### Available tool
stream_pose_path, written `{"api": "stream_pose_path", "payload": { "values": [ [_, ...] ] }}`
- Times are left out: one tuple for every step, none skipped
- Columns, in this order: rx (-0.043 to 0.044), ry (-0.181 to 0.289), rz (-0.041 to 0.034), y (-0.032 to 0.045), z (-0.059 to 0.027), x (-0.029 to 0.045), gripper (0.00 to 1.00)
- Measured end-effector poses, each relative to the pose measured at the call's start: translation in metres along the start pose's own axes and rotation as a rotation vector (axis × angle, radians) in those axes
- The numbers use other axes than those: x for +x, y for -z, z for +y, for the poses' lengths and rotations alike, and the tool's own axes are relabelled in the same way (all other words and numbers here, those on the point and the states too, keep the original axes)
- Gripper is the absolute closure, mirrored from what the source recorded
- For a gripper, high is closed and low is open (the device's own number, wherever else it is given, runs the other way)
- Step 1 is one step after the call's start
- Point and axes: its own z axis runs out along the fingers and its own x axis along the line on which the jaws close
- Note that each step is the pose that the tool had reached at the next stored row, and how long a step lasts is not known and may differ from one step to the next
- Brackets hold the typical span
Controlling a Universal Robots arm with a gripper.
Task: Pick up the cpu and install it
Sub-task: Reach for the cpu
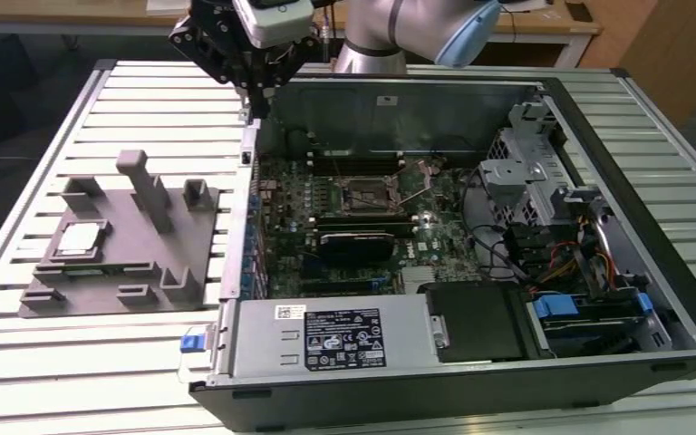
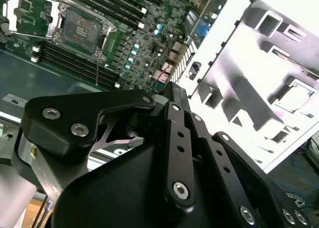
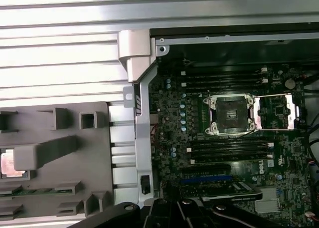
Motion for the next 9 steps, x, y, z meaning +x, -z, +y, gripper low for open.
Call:
{"api": "stream_pose_path", "payload": {
  "values": [
    [0.0000, 0.000, 0.0000, 0.0000, -0.0001, 0.0015, 0.89],
    [0.0000, 0.000, 0.0000, 0.0001, -0.0002, 0.0033, 0.89],
    [0.0000, 0.000, 0.0000, 0.0001, -0.0004, 0.0051, 0.89],
    [0.0000, 0.000, 0.0000, 0.0002, -0.0005, 0.0069, 0.89],
    [0.0000, 0.000, 0.0000, 0.0001, -0.0006, 0.0086, 0.89],
    [0.0000, 0.000, 0.0000, 0.0001, -0.0008, 0.0102, 0.89],
    [-0.0001, 0.000, 0.0000, 0.0000, -0.0009, 0.0120, 0.89],
    [0.0000, 0.000, 0.0000, 0.0000, -0.0010, 0.0137, 0.89],
    [0.0000, 0.000, 0.0000, -0.0002, -0.0012, 0.0156, 0.89]
  ]
}}
